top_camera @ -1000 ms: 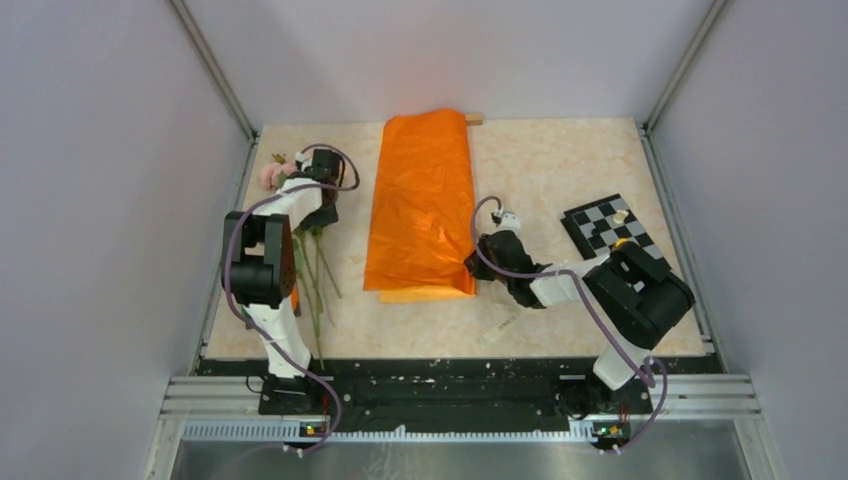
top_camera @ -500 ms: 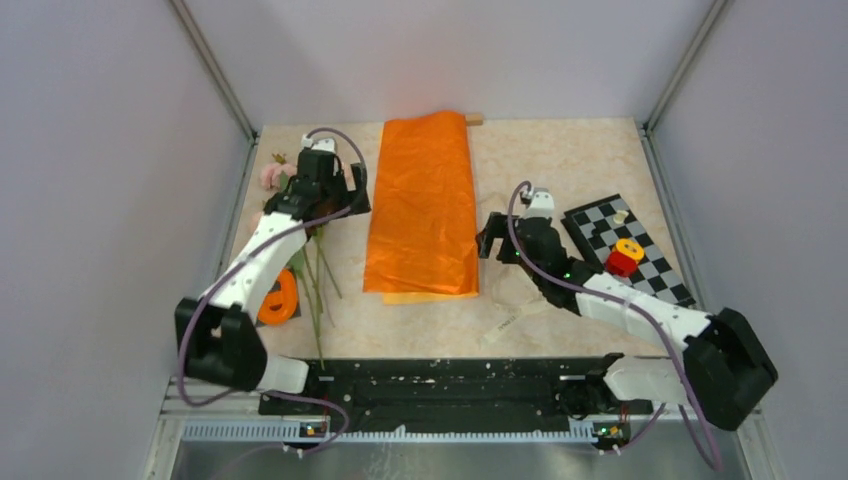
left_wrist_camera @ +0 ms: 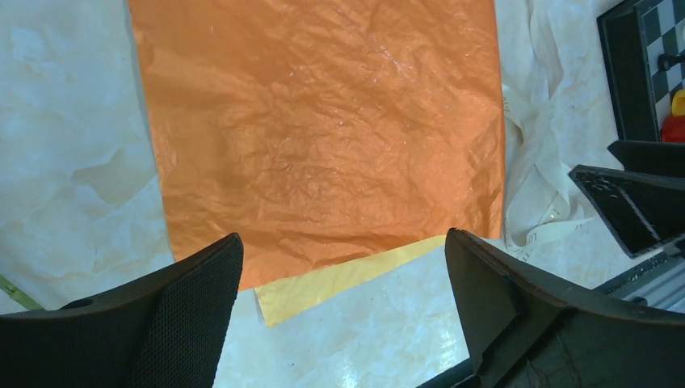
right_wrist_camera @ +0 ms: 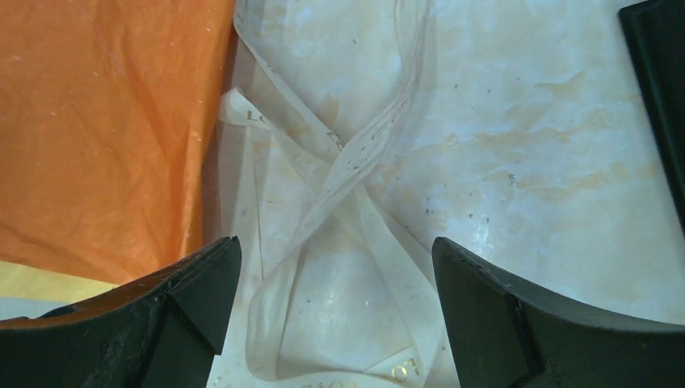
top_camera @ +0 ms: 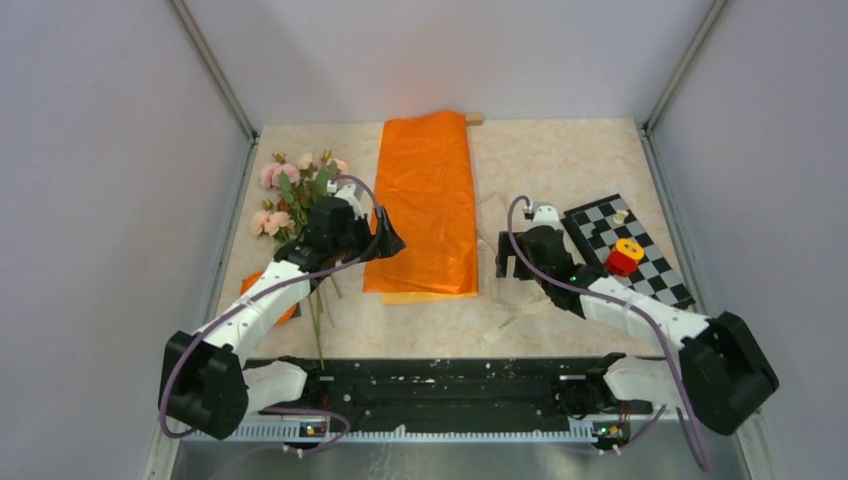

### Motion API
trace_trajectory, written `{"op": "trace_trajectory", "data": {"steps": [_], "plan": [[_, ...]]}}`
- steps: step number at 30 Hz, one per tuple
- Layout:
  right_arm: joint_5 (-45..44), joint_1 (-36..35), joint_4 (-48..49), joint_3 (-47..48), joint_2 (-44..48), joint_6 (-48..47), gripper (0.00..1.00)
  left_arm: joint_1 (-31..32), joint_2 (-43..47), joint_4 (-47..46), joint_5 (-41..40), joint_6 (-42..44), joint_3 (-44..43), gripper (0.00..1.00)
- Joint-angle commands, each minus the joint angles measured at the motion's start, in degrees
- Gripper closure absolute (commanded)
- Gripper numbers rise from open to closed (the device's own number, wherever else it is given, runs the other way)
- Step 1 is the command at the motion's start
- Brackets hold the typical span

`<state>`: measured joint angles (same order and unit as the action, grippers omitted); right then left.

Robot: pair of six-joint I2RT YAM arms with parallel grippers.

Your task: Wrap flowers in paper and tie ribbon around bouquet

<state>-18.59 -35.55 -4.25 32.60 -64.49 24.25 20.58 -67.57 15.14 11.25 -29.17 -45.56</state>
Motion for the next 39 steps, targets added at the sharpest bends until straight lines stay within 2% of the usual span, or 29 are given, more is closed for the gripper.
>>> {"op": "trace_trajectory", "data": {"steps": [1,7,10,13,14,16,17,18,21,25,28,32,36,38,39], "plan": [[4.26,2.27,3.89,2.71,-8.94,-2.87,0.10,0.09,0.10,-2.50,-2.54,-2.12,0.95,0.01],[4.56,2.94,6.45,9.52,-23.71,-5.25,0.16,0.02,1.03,-2.39,-6.48,-2.62,3.80,0.01],[6.74,2.94,8.10,12.60,-28.84,-6.51,0.21,0.02,0.68,-3.14,-7.60,-2.91,4.68,0.01],[4.97,2.94,8.32,15.78,-33.46,-6.31,0.28,0.06,-0.19,-3.18,-8.68,-3.00,4.48,0.01],[3.40,2.94,8.13,16.92,-34.87,-6.28,0.36,0.06,-0.46,-2.92,-9.22,-3.07,4.30,0.01],[-1.25,2.94,6.09,19.89,-37.70,-5.94,0.68,0.07,-0.95,-2.08,-10.61,-3.42,3.78,0.01],[-4.63,2.99,4.77,21.73,-38.67,-5.34,0.81,0.03,-1.12,-1.52,-10.70,-3.62,3.59,0.01],[-7.85,3.26,3.94,23.62,-39.33,-5.53,0.89,0.00,-1.22,-1.17,-12.32,-3.76,3.40,0.01],[-13.02,6.95,1.74,29.23,-39.53,-6.40,1.00,0.03,-1.22,-1.14,-13.03,-4.26,3.66,0.01],[-13.94,15.64,0.51,39.04,-40.18,-6.72,1.00,0.05,-1.93,-0.39,-15.00,-4.81,3.96,0.01],[-14.04,22.69,-1.29,48.26,-44.21,-7.30,1.00,-0.04,-2.89,0.55,-16.53,-5.40,3.46,0.01],[-14.70,30.95,-8.36,62.31,-51.85,-4.74,1.00,-0.01,-3.98,4.23,-18.20,-6.48,1.72,0.01],[-15.25,36.60,-13.62,73.83,-58.89,-1.51,1.00,-0.01,-3.72,5.56,-19.57,-7.10,1.98,0.01],[-12.05,38.06,-15.56,77.37,-61.42,-1.51,1.00,-0.03,-3.70,5.64,-19.22,-7.72,2.35,0.01],[-9.56,38.24,-15.99,78.22,-62.01,-2.26,0.97,-0.08,-3.73,5.69,-18.72,-8.09,2.50,0.01]]}}
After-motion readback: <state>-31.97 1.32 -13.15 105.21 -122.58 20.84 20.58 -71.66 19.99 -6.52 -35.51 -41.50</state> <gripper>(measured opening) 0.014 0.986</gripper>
